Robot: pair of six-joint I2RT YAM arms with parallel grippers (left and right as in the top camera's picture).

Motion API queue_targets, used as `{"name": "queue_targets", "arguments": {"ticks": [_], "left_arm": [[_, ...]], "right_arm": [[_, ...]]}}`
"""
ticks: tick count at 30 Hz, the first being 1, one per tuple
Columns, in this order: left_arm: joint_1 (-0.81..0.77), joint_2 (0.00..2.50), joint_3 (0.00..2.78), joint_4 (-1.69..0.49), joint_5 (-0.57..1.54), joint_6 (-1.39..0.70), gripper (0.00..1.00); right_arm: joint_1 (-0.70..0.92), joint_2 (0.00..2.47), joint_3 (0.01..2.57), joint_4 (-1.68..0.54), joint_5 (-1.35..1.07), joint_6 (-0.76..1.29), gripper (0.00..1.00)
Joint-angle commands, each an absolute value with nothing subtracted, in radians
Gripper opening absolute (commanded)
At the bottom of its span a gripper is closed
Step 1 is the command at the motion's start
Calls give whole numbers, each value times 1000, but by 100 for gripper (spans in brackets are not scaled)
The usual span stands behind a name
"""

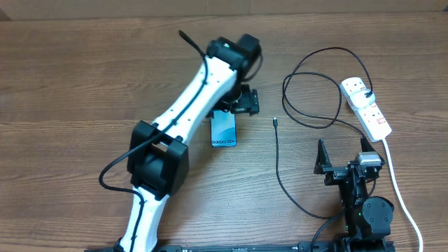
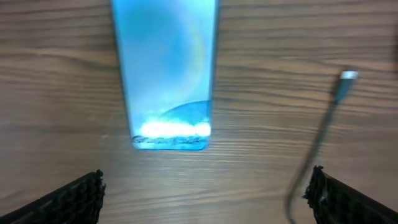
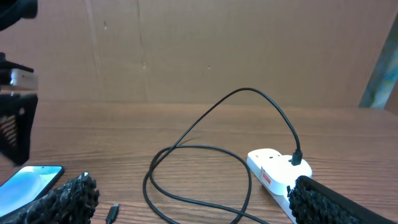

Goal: Plug charger to phone and switch on socket
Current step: 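Lower the open left gripper around the phone's bottom edge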

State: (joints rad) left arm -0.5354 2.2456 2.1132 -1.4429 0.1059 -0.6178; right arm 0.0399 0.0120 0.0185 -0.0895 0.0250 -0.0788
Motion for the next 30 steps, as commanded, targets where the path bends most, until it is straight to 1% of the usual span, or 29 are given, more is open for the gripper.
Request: {"name": "queue_targets", "arguments": {"ticks": [1, 6, 9, 18, 23, 30], "left_arm": [[-447, 2255, 2108, -1443, 285, -513, 100], [-413, 2255, 2107, -1494, 123, -523, 100], [-427, 2255, 2106, -1479, 114, -523, 100], [-511, 2256, 2048, -1325, 93, -533, 99], [-501, 2256, 1974, -1280, 51, -540, 100], [-478, 2256, 1914, -1250, 43, -539, 99]], "right_arm": [[37, 3, 8, -83, 20, -80, 100], [37, 3, 8, -83, 20, -80, 100], [37, 3, 8, -83, 20, -80, 100], [37, 3, 8, -83, 20, -80, 100], [37, 3, 8, -83, 20, -80, 100], [37, 3, 8, -83, 20, -80, 100]]}}
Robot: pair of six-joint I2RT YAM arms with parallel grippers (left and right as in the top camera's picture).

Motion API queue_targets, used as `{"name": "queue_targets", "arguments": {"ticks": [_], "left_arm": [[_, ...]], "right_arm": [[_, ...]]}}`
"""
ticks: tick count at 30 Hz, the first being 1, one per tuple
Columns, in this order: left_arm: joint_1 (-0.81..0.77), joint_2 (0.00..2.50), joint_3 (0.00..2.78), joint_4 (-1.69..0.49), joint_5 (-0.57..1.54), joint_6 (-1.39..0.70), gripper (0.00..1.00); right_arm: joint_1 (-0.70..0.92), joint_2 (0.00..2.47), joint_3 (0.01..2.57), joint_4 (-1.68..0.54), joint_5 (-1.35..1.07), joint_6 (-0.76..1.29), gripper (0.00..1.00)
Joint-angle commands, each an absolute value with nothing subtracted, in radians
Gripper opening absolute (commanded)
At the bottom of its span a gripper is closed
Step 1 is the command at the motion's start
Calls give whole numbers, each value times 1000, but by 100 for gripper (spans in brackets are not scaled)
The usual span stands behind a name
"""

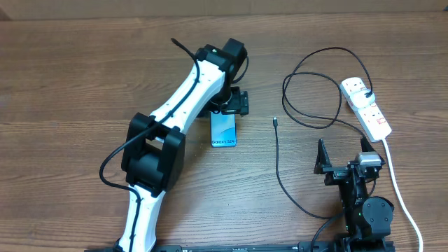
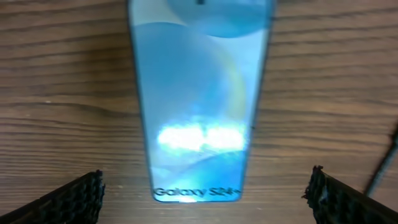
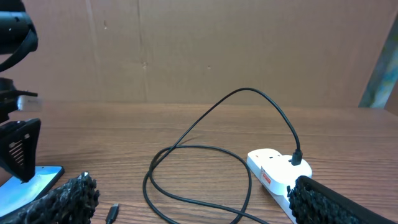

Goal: Plug charger to phone and switch on socket
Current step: 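Lower the open left gripper around the phone's bottom edge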

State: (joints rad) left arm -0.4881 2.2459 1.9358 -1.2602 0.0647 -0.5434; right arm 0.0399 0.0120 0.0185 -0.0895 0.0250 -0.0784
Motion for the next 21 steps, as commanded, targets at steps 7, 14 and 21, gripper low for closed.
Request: {"name": "queue_targets", "arguments": {"ticks": [7, 14, 21], "left_arm": [[-494, 2256, 1845, -1202, 56, -539, 100], [-515, 2257, 1834, -1158, 29, -539, 100], [-516, 2257, 1829, -1145, 17, -512, 100]], "right_arm": [[37, 3, 8, -83, 20, -80, 100], [37, 3, 8, -83, 20, -80, 100], [37, 3, 8, -83, 20, -80, 100]]}}
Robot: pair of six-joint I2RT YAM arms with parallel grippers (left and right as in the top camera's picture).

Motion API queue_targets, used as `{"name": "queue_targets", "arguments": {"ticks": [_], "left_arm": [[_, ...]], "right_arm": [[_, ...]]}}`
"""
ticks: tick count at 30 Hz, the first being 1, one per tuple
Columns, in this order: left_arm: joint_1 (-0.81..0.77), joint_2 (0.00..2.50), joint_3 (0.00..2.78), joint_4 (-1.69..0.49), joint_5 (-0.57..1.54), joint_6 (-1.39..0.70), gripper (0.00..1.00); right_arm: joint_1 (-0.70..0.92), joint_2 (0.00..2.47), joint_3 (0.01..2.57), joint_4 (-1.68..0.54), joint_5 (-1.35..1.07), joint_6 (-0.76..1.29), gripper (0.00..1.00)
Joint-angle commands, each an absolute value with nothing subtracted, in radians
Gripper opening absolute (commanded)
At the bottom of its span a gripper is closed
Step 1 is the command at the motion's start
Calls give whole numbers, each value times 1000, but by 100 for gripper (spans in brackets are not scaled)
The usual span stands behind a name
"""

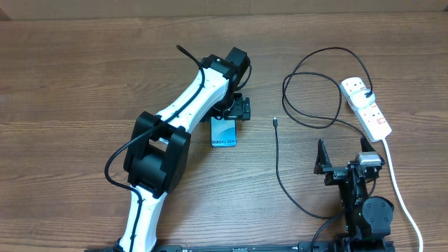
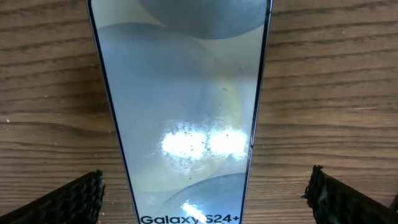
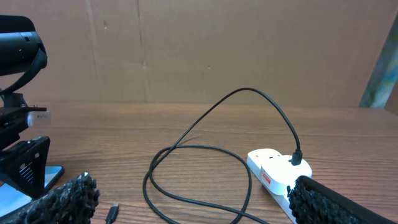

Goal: Plug charger to phone and switch on socket
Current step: 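Lower the open left gripper around the phone's bottom edge, then close the left gripper on the phone's lower end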

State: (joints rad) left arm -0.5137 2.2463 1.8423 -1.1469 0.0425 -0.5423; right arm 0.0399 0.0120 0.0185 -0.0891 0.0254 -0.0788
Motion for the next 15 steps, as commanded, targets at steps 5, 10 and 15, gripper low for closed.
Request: {"name": "queue_targets", "arguments": {"ticks": [5, 10, 15], "left_arm": [[-516, 2257, 1808, -1139, -44, -512, 100], [-518, 2257, 1790, -1107, -44, -513, 100], [-518, 2257, 1786, -1080, -44, -512, 100]], "right_arm": [[37, 3, 8, -83, 20, -80, 100], [37, 3, 8, -83, 20, -80, 100], [37, 3, 8, -83, 21, -80, 100]]}}
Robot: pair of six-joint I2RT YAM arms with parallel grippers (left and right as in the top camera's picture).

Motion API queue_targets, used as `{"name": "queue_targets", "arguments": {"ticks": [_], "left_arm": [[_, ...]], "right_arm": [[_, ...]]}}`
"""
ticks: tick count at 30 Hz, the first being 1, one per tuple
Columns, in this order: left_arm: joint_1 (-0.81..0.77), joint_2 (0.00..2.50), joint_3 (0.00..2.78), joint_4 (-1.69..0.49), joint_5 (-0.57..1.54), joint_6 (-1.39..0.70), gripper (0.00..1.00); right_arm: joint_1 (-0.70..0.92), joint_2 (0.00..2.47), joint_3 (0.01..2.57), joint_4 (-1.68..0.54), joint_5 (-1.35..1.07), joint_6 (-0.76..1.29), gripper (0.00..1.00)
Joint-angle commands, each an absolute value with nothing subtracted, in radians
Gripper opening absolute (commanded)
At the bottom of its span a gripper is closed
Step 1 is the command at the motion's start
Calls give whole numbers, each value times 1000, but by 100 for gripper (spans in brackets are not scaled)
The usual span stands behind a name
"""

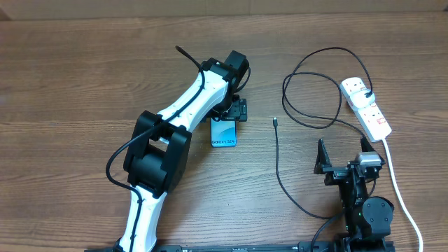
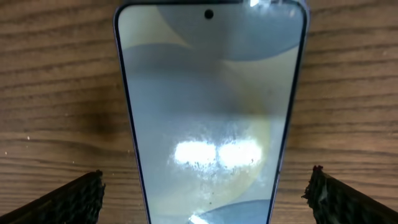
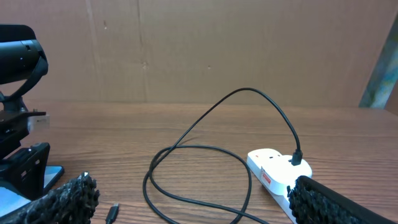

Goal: Plug charger to phone and switch on socket
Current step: 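Close the left gripper on the phone's lower end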

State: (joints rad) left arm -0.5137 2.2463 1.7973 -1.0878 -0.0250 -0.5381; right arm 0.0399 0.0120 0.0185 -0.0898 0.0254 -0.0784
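The phone (image 1: 224, 133) lies flat on the table, screen up and lit, with "Galaxy S24+" at its near end. In the left wrist view the phone (image 2: 211, 118) fills the middle, its punch-hole end at the top. My left gripper (image 1: 235, 110) is open low over the phone's far end, one finger (image 2: 65, 200) on each side. The black charger cable's loose plug (image 1: 275, 121) lies right of the phone, and the plug (image 3: 112, 213) also shows in the right wrist view. The white socket strip (image 1: 366, 105) holds the cable's other end. My right gripper (image 1: 343, 166) stands open and empty near the front edge.
The black cable (image 1: 308, 84) loops between the plug and the socket strip, then runs down toward my right arm. A white lead (image 1: 395, 182) runs from the strip to the front edge. A brown cardboard wall (image 3: 217, 50) stands behind the table.
My left gripper has shifted a little along the phone toward its far end: the punch-hole edge is now in the wrist view and the "Galaxy S24+" text has left it. Right arm unmoved.
My left gripper hung open well above the phone's near end, with the cable plug in its view. Then it was lower and over the phone's middle. Then lower still, the screen filling the view. Now it straddles the far end. The phone, cable and right arm stayed put.
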Motion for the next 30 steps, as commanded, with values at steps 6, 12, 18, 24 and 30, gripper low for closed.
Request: {"name": "queue_targets", "arguments": {"ticks": [6, 12, 18, 24, 30], "left_arm": [[-518, 2257, 1784, -1068, -45, -508, 100], [-517, 2257, 1737, -1030, -52, -508, 100], [-516, 2257, 1716, -1022, -52, -508, 100], [-515, 2257, 1716, -1014, -32, -523, 100], [-503, 2257, 1714, -1010, -6, -554, 100]], "right_arm": [[37, 3, 8, -83, 21, -80, 100], [37, 3, 8, -83, 20, -80, 100], [37, 3, 8, -83, 20, -80, 100], [37, 3, 8, -83, 20, -80, 100], [37, 3, 8, -83, 20, -80, 100]]}}
